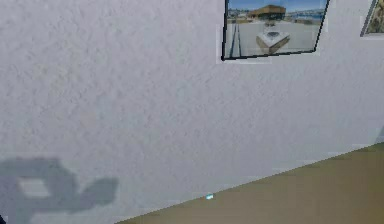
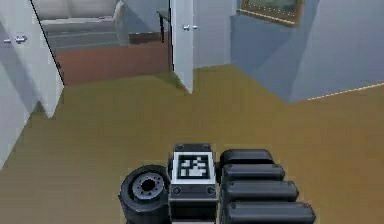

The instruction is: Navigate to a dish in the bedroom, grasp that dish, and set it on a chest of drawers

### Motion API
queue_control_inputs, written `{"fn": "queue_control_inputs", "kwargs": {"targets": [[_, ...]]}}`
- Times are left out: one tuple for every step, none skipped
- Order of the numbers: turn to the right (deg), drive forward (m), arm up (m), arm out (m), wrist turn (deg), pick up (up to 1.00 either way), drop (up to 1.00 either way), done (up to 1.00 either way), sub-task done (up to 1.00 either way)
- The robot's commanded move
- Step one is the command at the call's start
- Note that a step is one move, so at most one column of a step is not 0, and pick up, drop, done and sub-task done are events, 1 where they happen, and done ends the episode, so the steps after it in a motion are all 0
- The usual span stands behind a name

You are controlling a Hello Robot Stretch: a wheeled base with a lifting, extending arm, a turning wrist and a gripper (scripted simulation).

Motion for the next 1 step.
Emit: {"fn": "queue_control_inputs", "kwargs": {"targets": [[6.0,0.0,0.0,0.0,0.0,0.0,0.0,0.0,0.0]]}}
